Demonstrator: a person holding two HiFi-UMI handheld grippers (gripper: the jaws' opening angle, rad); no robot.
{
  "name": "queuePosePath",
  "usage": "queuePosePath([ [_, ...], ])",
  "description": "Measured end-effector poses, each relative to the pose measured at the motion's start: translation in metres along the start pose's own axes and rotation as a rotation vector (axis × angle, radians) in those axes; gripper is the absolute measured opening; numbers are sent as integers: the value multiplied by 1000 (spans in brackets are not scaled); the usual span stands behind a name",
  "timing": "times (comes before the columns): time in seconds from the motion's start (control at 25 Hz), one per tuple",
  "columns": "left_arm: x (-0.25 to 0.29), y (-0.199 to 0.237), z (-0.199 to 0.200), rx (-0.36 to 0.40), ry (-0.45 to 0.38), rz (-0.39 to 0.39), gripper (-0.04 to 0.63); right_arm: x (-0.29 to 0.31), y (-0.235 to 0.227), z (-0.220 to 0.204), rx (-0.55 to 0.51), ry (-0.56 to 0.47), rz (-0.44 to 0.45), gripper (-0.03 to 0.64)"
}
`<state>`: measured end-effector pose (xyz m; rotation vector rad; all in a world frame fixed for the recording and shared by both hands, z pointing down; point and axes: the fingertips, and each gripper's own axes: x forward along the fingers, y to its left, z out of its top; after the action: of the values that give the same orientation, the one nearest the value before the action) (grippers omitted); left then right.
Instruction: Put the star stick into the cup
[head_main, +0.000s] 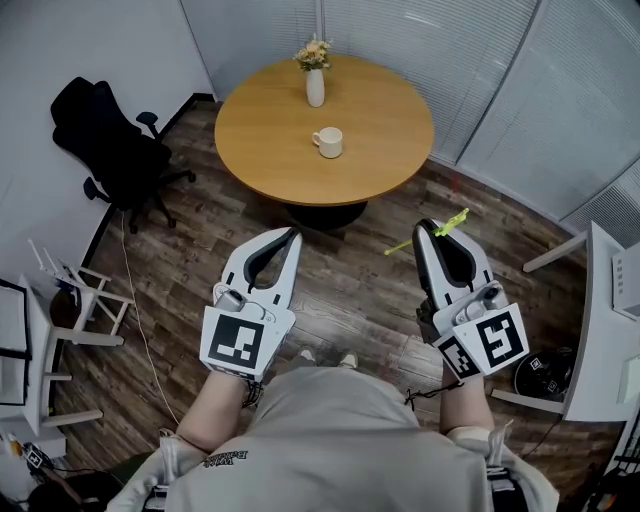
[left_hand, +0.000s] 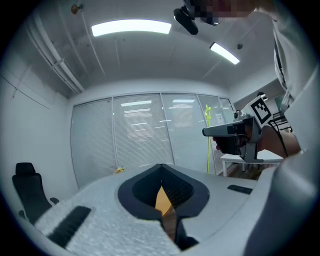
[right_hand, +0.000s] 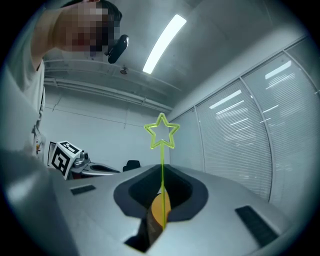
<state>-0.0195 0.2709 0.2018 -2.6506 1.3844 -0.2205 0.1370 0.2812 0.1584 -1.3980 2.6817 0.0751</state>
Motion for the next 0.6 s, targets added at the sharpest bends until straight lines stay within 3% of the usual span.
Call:
queuePosePath([
  [0.08,3,-3,0,-24,0,11,21,-3,-6,-1,2,-3,6,35],
  [0.6,25,-36,-8,14,31,51,21,-23,-42,-7,17,-19,52,35],
])
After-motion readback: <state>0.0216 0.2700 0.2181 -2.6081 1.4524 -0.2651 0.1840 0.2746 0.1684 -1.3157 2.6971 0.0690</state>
